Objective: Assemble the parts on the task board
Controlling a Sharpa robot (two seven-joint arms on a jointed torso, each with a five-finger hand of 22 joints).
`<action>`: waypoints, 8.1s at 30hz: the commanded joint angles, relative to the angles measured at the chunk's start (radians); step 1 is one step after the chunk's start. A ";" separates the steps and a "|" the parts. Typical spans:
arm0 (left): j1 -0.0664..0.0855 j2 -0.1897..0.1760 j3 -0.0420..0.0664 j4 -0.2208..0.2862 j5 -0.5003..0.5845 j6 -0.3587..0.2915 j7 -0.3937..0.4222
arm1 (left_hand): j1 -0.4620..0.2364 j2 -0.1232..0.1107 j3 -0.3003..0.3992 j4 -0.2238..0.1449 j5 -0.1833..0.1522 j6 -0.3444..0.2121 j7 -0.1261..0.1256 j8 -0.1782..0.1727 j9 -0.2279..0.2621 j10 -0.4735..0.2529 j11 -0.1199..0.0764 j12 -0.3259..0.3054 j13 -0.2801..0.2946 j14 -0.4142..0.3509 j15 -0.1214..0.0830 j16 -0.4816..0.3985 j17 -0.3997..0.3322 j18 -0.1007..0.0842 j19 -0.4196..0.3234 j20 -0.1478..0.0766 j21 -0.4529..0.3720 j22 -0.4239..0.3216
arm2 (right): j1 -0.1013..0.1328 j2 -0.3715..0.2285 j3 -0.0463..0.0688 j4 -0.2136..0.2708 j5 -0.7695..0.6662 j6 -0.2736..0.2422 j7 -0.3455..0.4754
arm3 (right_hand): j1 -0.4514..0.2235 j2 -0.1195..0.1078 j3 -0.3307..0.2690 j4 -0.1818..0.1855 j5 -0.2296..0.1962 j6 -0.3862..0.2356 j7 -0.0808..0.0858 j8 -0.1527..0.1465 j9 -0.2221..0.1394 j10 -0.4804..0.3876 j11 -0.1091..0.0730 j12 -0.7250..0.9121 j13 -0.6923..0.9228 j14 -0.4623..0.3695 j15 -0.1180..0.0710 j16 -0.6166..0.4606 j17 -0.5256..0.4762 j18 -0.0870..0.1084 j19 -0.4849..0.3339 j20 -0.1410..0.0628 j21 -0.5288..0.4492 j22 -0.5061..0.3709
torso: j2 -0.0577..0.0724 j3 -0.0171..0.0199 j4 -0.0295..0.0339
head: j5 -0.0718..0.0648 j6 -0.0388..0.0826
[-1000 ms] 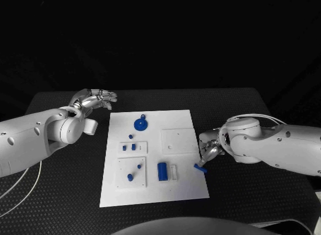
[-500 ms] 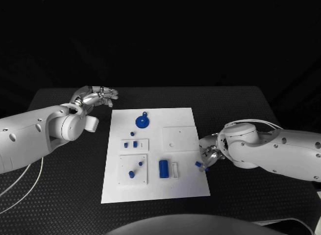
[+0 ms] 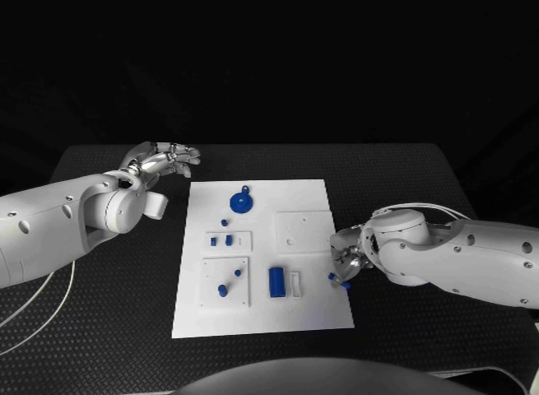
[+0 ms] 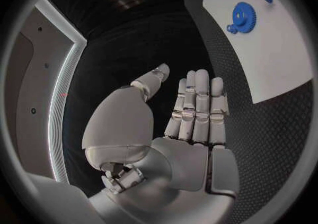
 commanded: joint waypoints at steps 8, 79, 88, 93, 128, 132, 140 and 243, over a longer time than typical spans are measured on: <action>0.001 -0.001 0.000 0.004 -0.001 0.014 0.003 | -0.004 0.005 -0.002 0.002 -0.005 0.001 -0.002 0.006 -0.001 0.000 0.003 0.006 0.001 -0.002 -0.002 -0.007 0.002 0.008 -0.004 -0.011 -0.005 0.022 | -0.021 0.024 -0.002 -0.013 -0.084 -0.005 0.004 | 0.037 0.062 0.016 -0.058 -0.002 0.010 -0.002 -0.010 -0.007 -0.003 -0.006 -0.002 -0.001 -0.002 -0.009 0.001 -0.004 0.019 -0.009 0.002 0.006 0.001 | -0.001 -0.0009 -0.0004 | 0.005 -0.006; 0.001 -0.008 0.000 0.017 -0.006 0.009 -0.002 | -0.003 0.004 -0.002 0.001 -0.005 0.000 -0.002 0.006 -0.002 -0.001 0.003 0.007 0.001 -0.001 -0.002 -0.007 0.002 0.008 -0.004 -0.011 -0.004 0.022 | -0.002 0.081 -0.002 -0.025 0.669 -0.365 -0.065 | 0.008 0.113 0.112 -0.167 0.304 0.042 -0.005 -0.020 -0.034 0.011 -0.008 -0.015 0.005 0.012 -0.009 0.002 -0.022 0.019 0.011 0.009 0.011 -0.012 | -0.001 -0.0010 -0.0008 | 0.029 -0.009; 0.001 -0.011 0.000 0.019 -0.007 0.010 -0.004 | -0.003 0.004 -0.002 0.001 -0.005 0.000 -0.002 0.006 -0.002 -0.001 0.003 0.007 0.000 -0.001 -0.002 -0.007 0.003 0.008 -0.004 -0.011 -0.004 0.022 | -0.014 0.099 -0.002 -0.034 0.676 -0.378 -0.065 | -0.003 0.111 0.102 -0.163 0.295 0.041 -0.005 -0.021 -0.034 0.009 -0.009 -0.018 0.004 0.011 -0.010 0.001 -0.023 0.019 0.010 0.009 0.010 -0.014 | -0.001 -0.0013 -0.0002 | 0.035 -0.014; 0.001 -0.011 0.000 0.020 -0.008 0.011 -0.004 | -0.003 0.003 -0.002 0.001 -0.005 0.000 -0.002 0.006 -0.002 -0.001 0.003 0.007 0.000 -0.001 -0.002 -0.007 0.003 0.008 -0.004 -0.011 -0.004 0.022 | -0.017 0.110 -0.002 -0.039 0.675 -0.377 -0.065 | -0.005 0.110 0.100 -0.162 0.293 0.041 -0.005 -0.021 -0.034 0.009 -0.009 -0.018 0.004 0.011 -0.011 0.000 -0.023 0.019 0.010 0.009 0.010 -0.014 | -0.001 -0.0014 -0.0006 | 0.035 -0.016; 0.002 -0.015 0.000 0.021 -0.010 0.012 -0.007 | -0.004 0.003 -0.002 0.002 -0.005 0.000 -0.002 0.006 -0.002 -0.002 0.003 0.008 0.000 -0.001 -0.002 -0.007 0.003 0.008 -0.003 -0.011 -0.004 0.022 | -0.037 0.134 -0.002 -0.051 0.668 -0.350 -0.064 | -0.042 0.106 0.088 -0.136 0.250 0.043 -0.006 -0.022 -0.037 0.000 -0.009 -0.033 -0.004 0.002 -0.011 -0.010 -0.032 0.019 0.005 0.009 0.006 -0.017 | -0.001 -0.0006 -0.0010 | 0.040 -0.022; 0.002 -0.015 0.000 0.022 -0.011 0.013 -0.008 | -0.004 0.003 -0.002 0.002 -0.005 0.000 -0.002 0.006 -0.002 -0.002 0.003 0.008 0.000 -0.001 -0.002 -0.007 0.003 0.008 -0.003 -0.011 -0.004 0.022 | -0.038 0.133 -0.002 -0.046 0.667 -0.349 -0.063 | -0.042 0.108 0.089 -0.136 0.250 0.044 -0.006 -0.022 -0.037 0.000 -0.010 -0.033 -0.004 0.002 -0.012 -0.010 -0.032 0.019 0.005 0.008 0.006 -0.017 | -0.001 -0.0009 -0.0009 | 0.041 -0.023; 0.002 -0.015 0.000 0.021 -0.012 0.012 -0.008 | -0.004 0.002 -0.002 0.002 -0.005 0.000 -0.002 0.006 -0.002 -0.002 0.003 0.008 0.000 -0.001 -0.002 -0.007 0.003 0.008 -0.003 -0.011 -0.004 0.022 | -0.038 0.133 -0.002 -0.038 0.659 -0.363 -0.060 | -0.038 0.118 0.094 -0.141 0.255 0.049 -0.008 -0.020 -0.038 0.004 -0.012 -0.031 -0.002 0.004 -0.013 -0.007 -0.030 0.019 0.005 0.007 0.007 -0.017 | -0.001 -0.0004 -0.0004 | 0.042 -0.019; 0.001 -0.014 0.000 0.017 -0.014 0.011 -0.014 | -0.003 0.005 0.000 0.003 -0.004 0.001 -0.003 0.007 -0.002 -0.002 0.003 0.009 0.000 -0.001 -0.002 -0.008 0.004 0.008 -0.004 -0.012 -0.003 0.022 | -0.056 0.024 -0.002 0.001 0.115 -0.483 0.387 | 0.243 0.066 0.154 -0.147 0.067 -0.011 0.018 -0.045 -0.063 -0.053 0.014 -0.078 -0.032 -0.044 0.003 -0.034 -0.051 0.019 -0.027 0.012 0.004 -0.028 | -0.001 0.0006 -0.0026 | 0.049 -0.015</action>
